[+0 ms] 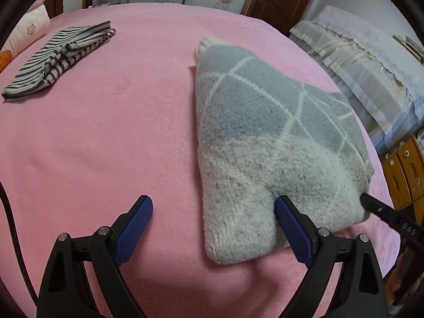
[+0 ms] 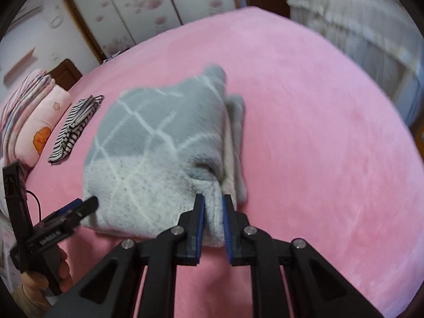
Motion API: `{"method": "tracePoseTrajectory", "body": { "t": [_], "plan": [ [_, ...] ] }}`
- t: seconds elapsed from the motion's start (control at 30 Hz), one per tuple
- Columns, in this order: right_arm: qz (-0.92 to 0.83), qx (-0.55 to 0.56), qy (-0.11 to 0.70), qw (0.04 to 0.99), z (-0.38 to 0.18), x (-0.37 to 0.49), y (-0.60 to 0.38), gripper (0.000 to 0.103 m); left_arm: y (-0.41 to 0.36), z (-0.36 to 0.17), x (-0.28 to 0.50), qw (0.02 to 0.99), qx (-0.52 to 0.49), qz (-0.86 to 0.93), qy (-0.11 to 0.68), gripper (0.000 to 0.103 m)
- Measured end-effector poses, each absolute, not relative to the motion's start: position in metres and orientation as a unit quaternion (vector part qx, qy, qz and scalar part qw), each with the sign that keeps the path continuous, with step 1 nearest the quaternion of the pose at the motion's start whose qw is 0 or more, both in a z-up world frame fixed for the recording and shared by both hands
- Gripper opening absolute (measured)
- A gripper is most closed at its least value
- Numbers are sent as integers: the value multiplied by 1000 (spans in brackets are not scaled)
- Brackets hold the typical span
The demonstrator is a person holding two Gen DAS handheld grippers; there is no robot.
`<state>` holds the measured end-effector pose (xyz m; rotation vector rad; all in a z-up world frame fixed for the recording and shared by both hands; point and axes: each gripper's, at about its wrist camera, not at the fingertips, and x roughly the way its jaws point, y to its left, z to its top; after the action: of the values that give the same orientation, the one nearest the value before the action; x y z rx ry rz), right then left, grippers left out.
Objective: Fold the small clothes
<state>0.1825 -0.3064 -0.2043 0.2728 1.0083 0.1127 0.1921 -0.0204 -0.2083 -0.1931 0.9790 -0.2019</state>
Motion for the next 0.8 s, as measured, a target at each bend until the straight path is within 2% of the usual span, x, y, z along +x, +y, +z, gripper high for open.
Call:
{"method": "tracePoseTrajectory", "body": {
  "t": [0.3, 0.5, 0.8],
  "plan": [
    [52, 144, 467, 871, -221, 188, -305, 12, -15, -213, 193, 870, -99, -112, 470, 93],
    [63, 142, 453, 878, -195, 182, -307, 27, -16, -188, 184, 880, -65, -113, 457, 93],
    [71, 99, 410, 904, -150, 207, -293, 27, -31, -138, 204, 903, -24, -129, 410, 93]
  ]
}}
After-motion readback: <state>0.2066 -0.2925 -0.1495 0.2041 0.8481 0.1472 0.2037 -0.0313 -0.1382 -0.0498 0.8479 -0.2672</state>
